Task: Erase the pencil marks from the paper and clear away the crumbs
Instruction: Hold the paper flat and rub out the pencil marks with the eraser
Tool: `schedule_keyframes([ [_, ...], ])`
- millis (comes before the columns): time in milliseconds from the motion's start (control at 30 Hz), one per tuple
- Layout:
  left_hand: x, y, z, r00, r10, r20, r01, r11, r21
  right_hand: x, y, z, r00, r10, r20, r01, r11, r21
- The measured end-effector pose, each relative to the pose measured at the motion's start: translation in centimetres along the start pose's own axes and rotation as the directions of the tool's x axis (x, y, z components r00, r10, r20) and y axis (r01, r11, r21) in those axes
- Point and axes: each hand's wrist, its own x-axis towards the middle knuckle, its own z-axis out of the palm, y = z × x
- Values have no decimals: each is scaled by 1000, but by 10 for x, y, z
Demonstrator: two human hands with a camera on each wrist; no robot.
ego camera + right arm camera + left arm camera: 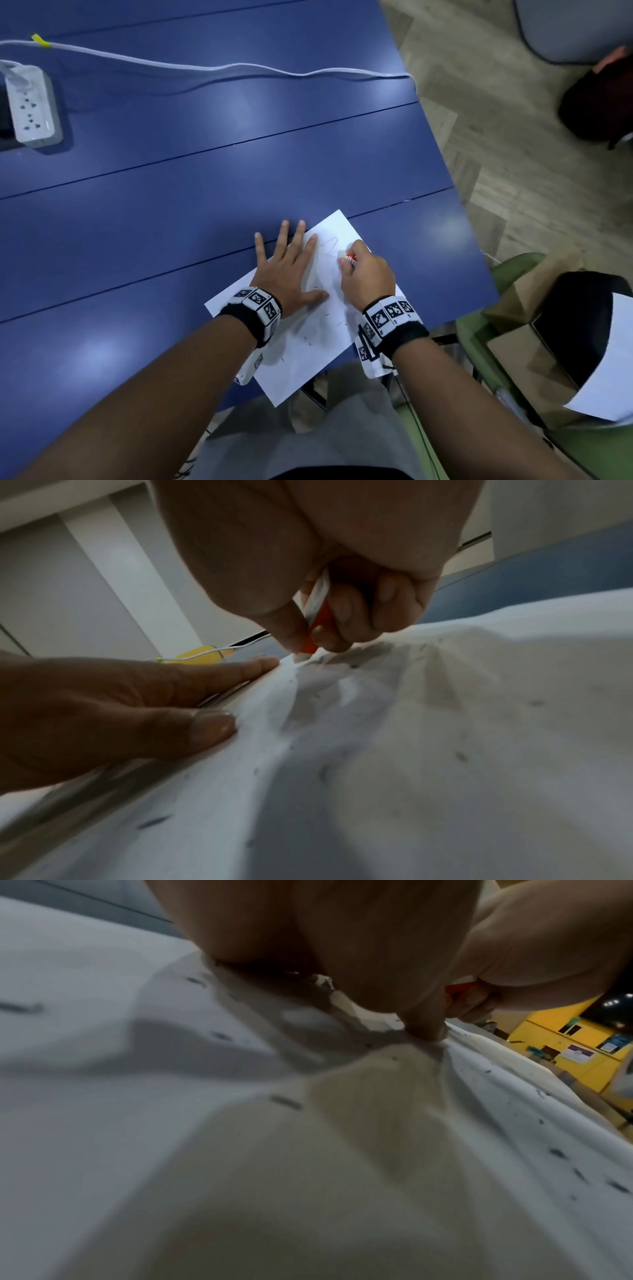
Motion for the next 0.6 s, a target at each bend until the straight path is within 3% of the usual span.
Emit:
schedule_keyframes([
  [133,0,-2,2,999,30,9,-31,999,23,4,-6,2,999,-49,22,50,998,-36],
  [333,10,-3,-1,998,56,-5,-56,995,82,10,-7,2,999,26,-36,-26,1000,9],
  [500,12,-6,1,997,68,-24,-64,991,120,3,-8,9,999,-28,-19,27,999,-46],
  [600,12,-5,1,997,71,-21,-68,991,116,10,-3,3,995,43,-86,-46,999,-27],
])
